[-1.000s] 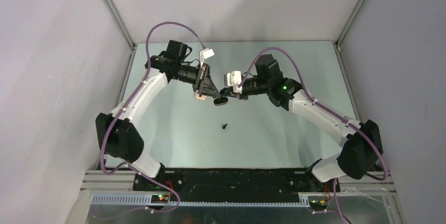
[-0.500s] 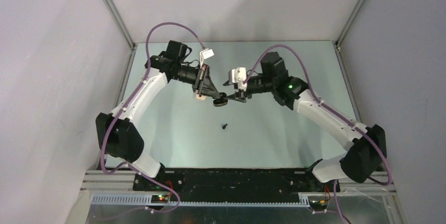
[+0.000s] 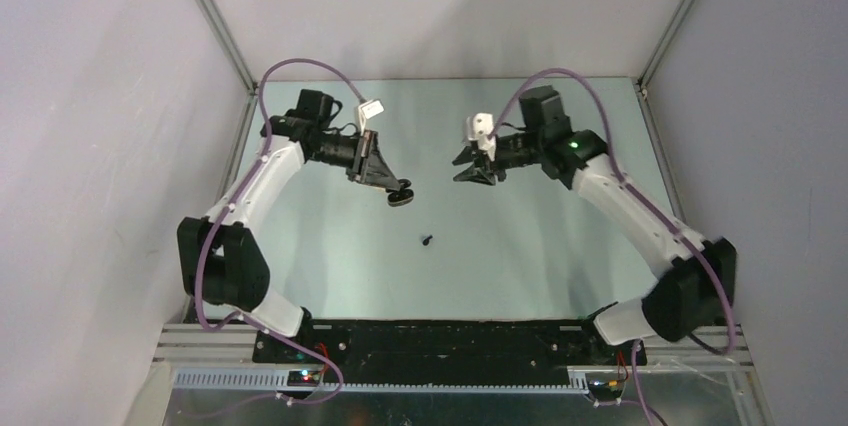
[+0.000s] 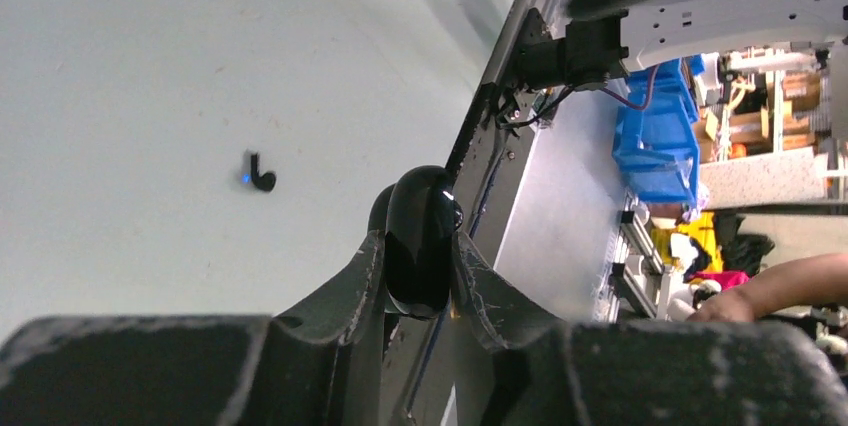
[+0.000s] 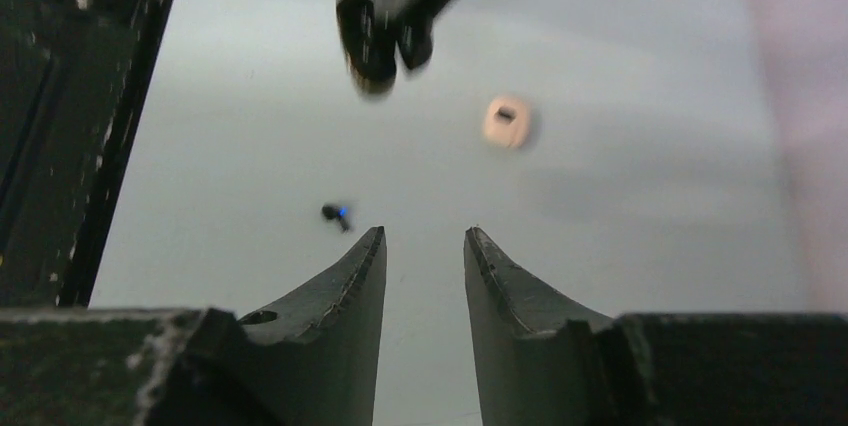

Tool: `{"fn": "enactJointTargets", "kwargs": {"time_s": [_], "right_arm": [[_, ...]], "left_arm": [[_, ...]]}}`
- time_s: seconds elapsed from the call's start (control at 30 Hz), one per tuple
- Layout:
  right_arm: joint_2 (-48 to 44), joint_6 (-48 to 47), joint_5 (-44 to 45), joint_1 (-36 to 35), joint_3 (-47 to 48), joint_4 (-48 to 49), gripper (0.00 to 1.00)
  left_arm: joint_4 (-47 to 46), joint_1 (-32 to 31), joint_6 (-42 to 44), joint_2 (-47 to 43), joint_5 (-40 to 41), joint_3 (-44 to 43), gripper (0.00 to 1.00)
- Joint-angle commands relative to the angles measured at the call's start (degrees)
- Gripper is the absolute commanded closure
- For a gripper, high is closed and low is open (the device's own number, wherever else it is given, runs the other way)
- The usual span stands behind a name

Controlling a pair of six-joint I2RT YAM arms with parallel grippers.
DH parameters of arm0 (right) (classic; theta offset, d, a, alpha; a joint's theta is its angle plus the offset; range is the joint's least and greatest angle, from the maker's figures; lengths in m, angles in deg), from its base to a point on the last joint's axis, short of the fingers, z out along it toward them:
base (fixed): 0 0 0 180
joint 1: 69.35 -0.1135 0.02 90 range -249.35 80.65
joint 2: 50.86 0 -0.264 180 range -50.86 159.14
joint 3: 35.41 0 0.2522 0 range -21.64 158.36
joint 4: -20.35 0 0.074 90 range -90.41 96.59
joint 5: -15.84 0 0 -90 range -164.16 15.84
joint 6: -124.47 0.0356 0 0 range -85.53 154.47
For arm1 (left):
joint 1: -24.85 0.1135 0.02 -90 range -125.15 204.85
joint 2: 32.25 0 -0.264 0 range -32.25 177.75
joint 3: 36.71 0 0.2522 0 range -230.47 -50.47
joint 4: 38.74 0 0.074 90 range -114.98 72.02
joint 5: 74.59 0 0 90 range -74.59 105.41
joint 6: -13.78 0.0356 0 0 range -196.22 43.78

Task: Insert the wireless bluetooth earbuds into the charging case
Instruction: Adjust the charging case, then pick up the earbud from the center of the board.

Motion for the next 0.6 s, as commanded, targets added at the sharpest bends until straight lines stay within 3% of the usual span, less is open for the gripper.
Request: {"fn": "enactJointTargets", "kwargs": {"time_s": [0.0, 0.33, 0.57], "right_arm": [[7.99, -18.55, 1.87, -1.25, -1.27, -10.68, 0.64], [23.47, -45.54, 9.63, -8.73, 2.43, -17.79, 0.66], [31.2, -49.08, 11.47, -11.8, 6.54, -20.5, 0.62]], "left_arm": [[-0.33, 4.76, -2.39, -4.63, -0.73, 2.95, 1.0], [-0.26, 10.97, -4.07, -9.65, 0.39, 8.9, 1.0], [-0.24, 13.2, -4.35, -14.02, 1.72, 10.33, 1.0]]}}
